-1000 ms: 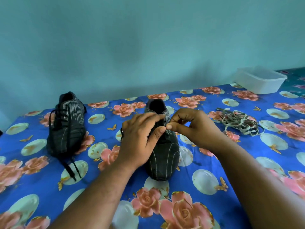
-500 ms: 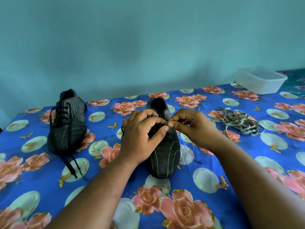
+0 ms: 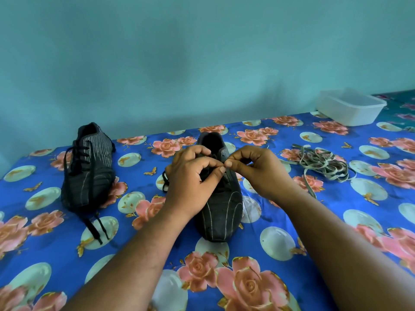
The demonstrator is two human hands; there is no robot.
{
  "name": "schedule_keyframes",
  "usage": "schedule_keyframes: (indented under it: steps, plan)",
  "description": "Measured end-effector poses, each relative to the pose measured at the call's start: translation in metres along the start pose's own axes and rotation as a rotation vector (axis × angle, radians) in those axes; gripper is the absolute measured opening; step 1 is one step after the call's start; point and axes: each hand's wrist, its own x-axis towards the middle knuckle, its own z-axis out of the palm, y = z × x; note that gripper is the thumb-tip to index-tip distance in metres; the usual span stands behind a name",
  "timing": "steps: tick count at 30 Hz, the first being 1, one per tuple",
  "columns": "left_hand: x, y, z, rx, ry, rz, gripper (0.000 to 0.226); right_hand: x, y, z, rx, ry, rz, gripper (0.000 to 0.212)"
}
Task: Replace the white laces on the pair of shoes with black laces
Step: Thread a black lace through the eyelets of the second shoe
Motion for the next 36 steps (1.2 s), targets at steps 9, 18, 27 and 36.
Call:
schedule_keyframes:
  steps: [9, 18, 27, 36]
  plan:
    - [-0.004, 0.004, 0.0, 0.226, 0.047, -0.013, 0.006, -0.002, 0.01, 0.004, -0.287, -0.181, -0.159, 0.048]
    - [-0.004, 0.017, -0.006, 0.453, 0.048, 0.028, 0.003, -0.004, 0.004, -0.003, -0.789, -0.103, -0.267, 0.048]
    - [-0.002, 0.019, -0.006, 0.533, -0.087, -0.026, 0.007, -0.004, 0.001, -0.009, -0.692, -0.083, -0.209, 0.036]
    - [0.001, 0.012, -0.006, 0.487, -0.217, 0.005, 0.014, -0.004, 0.006, -0.009, -0.562, -0.166, -0.206, 0.042]
